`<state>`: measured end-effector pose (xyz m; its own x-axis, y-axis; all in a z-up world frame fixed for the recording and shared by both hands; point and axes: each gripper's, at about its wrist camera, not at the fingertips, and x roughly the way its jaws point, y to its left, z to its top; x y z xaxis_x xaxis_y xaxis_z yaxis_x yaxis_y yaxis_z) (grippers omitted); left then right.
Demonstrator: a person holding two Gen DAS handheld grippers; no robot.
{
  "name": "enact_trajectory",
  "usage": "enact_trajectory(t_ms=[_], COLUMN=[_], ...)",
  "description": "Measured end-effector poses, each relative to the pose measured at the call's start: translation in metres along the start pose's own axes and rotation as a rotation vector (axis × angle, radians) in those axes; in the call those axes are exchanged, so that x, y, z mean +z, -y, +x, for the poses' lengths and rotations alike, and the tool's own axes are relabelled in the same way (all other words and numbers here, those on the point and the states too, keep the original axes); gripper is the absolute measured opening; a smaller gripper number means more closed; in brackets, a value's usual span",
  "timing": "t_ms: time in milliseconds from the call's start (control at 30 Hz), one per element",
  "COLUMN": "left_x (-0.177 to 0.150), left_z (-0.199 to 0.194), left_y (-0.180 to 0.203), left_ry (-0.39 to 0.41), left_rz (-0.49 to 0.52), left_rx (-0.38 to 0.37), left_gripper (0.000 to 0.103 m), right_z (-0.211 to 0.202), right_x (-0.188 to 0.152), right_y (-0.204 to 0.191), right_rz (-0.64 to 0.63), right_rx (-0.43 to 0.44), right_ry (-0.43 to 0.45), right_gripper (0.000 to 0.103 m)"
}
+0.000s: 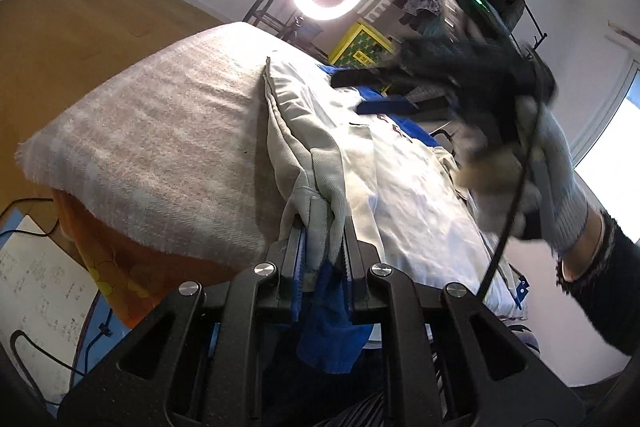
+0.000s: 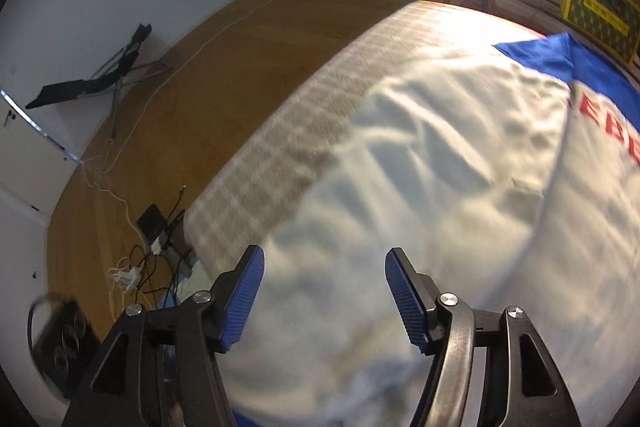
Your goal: Fold large clothes
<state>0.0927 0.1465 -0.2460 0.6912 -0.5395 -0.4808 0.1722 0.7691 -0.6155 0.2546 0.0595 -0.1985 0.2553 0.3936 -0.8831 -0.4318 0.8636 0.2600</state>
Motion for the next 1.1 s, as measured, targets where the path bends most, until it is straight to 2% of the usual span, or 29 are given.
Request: enact_trajectory(t_ms=[133,267,600,633,700,767,800,867,967,1100], left_x=[0.002,0.005,0.011,0.011,0.012,0.012,0.012,0.012,0.011,0.007], left_z=[0.0,0.001,0.006,0.006,0.007,0.008,0.008,0.008,0.008,0.009], left_y=[0.006,0.013,0.033,0.035,0.038,0.043,0.046,0.05,0.059,0.078], left_ry=[-0.004,-0.006,-0.025,-0.027,-0.031,-0.034,-0.036,-0.04,-0.046,-0.061], left_rz=[0.006,0.024,0.084,0.089,0.094,0.104,0.111,0.123,0.141,0.196], left_rx=[0.001,-0.004,-0.015,-0.015,-0.018,-0.016,-0.015,-0.015,-0.023,-0.03], left_gripper=[0.013,0.013,0.013,0.013,0.013,0.013,0.012,0.012,0.012,0.012], right_z=[0.028,0.058,0.102,0.104,0.106,0.108,0.107,0.104,0.088,0.065], right_x=[0.032,0.048,0.051,0.05,0.048,0.047,0.044,0.041,0.038,0.028], right_y=[-0.02,-0.025,-0.025,-0.023,-0.019,-0.015,-0.01,-0.003,0.013,0.031], right_rz=[-0.003,-0.002,-0.045,-0.045,-0.044,-0.042,-0.036,-0.018,0.035,0.085], right_rx=[-0.083,-0.172,-0.297,-0.303,-0.313,-0.321,-0.323,-0.312,-0.244,-0.166], right_ry=[-0.047,-0.095,-0.209,-0.216,-0.22,-0.222,-0.219,-0.209,-0.152,-0.081], right_gripper=[0.066,0.066,0.068,0.066,0.055,0.034,0.03,0.014,0.005,0.003])
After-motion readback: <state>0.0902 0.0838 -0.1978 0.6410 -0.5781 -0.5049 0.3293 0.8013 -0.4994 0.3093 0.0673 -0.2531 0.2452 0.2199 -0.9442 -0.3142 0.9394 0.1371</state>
